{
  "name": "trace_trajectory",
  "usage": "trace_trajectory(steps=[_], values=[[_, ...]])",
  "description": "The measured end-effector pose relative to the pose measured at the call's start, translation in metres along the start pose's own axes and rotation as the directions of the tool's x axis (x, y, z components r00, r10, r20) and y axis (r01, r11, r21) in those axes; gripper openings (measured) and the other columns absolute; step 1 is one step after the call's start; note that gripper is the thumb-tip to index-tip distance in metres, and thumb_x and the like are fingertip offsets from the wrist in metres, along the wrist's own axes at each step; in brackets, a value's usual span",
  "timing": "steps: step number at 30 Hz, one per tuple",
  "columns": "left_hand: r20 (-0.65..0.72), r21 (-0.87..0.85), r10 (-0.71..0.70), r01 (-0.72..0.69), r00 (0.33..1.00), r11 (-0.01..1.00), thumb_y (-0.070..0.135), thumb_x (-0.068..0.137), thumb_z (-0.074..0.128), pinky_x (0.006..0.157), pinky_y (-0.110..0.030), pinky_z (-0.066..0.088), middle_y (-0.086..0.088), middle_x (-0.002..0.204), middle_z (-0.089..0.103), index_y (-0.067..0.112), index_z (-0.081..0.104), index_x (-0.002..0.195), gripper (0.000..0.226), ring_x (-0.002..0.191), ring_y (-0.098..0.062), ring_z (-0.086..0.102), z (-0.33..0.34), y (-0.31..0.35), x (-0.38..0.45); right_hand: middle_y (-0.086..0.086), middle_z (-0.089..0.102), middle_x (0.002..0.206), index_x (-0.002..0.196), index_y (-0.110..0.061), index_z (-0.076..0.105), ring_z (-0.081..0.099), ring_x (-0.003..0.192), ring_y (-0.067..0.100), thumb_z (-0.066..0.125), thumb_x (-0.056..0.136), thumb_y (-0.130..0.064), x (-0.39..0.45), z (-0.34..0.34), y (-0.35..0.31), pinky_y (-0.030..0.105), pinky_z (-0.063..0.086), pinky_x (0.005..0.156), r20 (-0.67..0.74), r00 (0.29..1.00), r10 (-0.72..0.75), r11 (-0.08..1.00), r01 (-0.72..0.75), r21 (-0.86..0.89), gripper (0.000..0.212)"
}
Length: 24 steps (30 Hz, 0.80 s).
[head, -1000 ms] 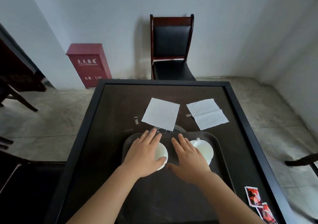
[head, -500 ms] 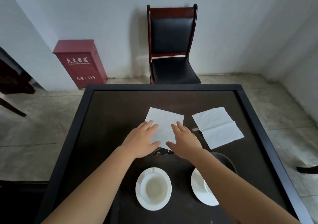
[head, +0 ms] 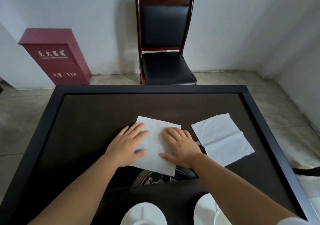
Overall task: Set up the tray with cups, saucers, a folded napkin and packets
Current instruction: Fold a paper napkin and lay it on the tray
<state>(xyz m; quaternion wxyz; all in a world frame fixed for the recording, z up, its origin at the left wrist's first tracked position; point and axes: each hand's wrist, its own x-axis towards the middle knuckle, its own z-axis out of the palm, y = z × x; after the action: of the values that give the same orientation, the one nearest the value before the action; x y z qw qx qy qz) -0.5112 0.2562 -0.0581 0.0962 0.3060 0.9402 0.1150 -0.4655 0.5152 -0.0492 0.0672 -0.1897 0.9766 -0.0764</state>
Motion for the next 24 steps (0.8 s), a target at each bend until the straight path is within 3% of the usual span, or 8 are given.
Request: trace_trajectory(steps=[7,14,19,24], values=[[-0.025,0.050,0.011,-0.010,1.000,0.999,0.067,0.082,0.038,0.118,-0.033,-0.004,0.016,0.163,0.000,0.039,0.024,0.151,0.076,0.146,-0.001,-0.014,0.004,-0.001,0.002,-0.003,0.023,0.160,0.150,-0.024,0.028,0.015,0.144,0.021,0.031,0.089,-0.071,0.001,0.011,0.007,0.043,0.015,0.114,-0.074,0.994,0.082,0.991,-0.074,0.110,0.078],[-0.096,-0.029,-0.017,0.014,0.995,0.999,0.067,0.081,0.040,0.117,-0.038,0.010,0.005,0.154,0.029,0.035,0.036,0.147,0.074,0.144,-0.012,0.012,0.002,-0.002,-0.002,0.004,0.039,0.151,0.141,-0.018,0.044,0.027,0.135,0.024,0.026,0.096,-0.059,0.001,0.014,0.009,0.041,0.023,0.111,-0.205,0.953,0.224,0.967,-0.190,0.171,0.064],[-0.057,-0.159,-0.133,0.123,0.989,0.980,0.066,0.079,0.032,0.118,-0.033,-0.010,0.009,0.163,0.009,0.031,0.017,0.154,0.084,0.148,-0.006,-0.007,0.001,-0.006,0.007,-0.001,0.029,0.157,0.148,-0.024,0.035,0.017,0.140,0.020,0.020,0.094,-0.064,0.004,0.016,0.013,0.038,0.016,0.113,-0.141,0.969,0.202,0.976,-0.188,0.111,0.068],[-0.089,-0.389,-0.283,0.229,0.955,0.892,0.061,0.082,0.040,0.117,-0.038,0.013,0.005,0.159,0.025,0.032,0.028,0.151,0.076,0.148,-0.013,0.011,0.002,-0.009,0.009,-0.001,0.022,0.160,0.150,-0.024,0.029,0.012,0.143,0.018,0.020,0.093,-0.062,0.009,0.017,0.014,0.033,0.010,0.116,-0.134,0.939,0.316,0.937,-0.287,0.200,0.069]])
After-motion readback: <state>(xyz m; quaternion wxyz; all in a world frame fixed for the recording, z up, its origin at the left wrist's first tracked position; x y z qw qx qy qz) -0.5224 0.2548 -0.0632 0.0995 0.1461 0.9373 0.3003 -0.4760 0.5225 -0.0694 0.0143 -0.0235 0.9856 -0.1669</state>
